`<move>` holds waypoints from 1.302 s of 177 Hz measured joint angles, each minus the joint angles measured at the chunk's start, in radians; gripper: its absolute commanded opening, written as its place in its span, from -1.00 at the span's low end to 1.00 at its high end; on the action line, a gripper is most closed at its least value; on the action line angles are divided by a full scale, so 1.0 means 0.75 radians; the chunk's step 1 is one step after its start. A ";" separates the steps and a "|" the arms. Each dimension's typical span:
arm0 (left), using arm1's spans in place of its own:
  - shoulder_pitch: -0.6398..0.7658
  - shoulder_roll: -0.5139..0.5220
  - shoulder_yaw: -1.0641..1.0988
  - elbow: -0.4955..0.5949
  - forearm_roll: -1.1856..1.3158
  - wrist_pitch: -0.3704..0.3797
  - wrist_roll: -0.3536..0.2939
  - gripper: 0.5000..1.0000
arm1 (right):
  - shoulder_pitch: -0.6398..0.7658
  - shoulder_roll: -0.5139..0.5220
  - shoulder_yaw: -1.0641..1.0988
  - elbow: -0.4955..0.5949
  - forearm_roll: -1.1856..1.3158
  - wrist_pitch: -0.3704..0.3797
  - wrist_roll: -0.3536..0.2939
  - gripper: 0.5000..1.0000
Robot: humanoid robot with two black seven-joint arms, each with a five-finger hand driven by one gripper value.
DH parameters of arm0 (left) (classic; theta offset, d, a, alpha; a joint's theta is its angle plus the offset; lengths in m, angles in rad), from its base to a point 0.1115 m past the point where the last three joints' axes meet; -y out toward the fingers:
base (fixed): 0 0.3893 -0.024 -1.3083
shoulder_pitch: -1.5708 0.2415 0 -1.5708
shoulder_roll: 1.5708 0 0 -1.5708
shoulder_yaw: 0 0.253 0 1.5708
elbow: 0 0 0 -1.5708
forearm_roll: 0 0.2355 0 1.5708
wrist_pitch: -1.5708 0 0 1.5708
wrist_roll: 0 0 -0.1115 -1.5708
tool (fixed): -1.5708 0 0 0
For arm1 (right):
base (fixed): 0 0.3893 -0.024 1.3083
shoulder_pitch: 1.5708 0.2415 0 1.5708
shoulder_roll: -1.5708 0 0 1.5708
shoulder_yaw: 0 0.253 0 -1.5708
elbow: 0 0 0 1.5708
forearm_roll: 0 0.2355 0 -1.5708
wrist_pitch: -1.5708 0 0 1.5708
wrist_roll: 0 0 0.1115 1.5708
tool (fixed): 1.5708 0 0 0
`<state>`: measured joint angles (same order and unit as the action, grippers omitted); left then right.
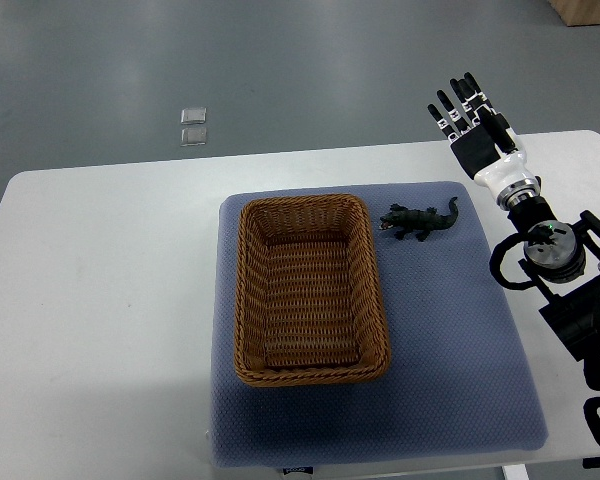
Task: Place crocodile in brown basket with right hand
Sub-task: 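Swing the right hand over the toy crocodile, fingers pointing down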
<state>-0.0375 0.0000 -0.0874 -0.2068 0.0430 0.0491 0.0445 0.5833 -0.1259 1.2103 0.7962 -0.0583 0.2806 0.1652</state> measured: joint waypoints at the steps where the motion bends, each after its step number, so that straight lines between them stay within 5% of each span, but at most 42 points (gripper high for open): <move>1: 0.000 0.000 0.000 0.000 0.000 0.000 0.000 1.00 | 0.000 0.000 0.000 0.000 0.000 0.000 0.000 0.71; 101: -0.001 0.000 -0.002 0.000 0.000 0.000 0.000 1.00 | 0.093 -0.086 -0.131 0.009 -0.265 0.041 -0.073 0.71; 162: -0.001 0.000 -0.002 -0.004 0.001 -0.002 0.000 1.00 | 0.508 -0.329 -0.679 0.019 -1.064 0.184 -0.181 0.71; 231: -0.003 0.000 0.000 -0.004 0.003 -0.004 0.000 1.00 | 0.945 -0.343 -1.352 0.025 -1.545 0.281 -0.380 0.72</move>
<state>-0.0399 0.0000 -0.0875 -0.2102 0.0454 0.0459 0.0445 1.2922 -0.3831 0.1966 0.8150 -1.2171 0.4912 -0.1201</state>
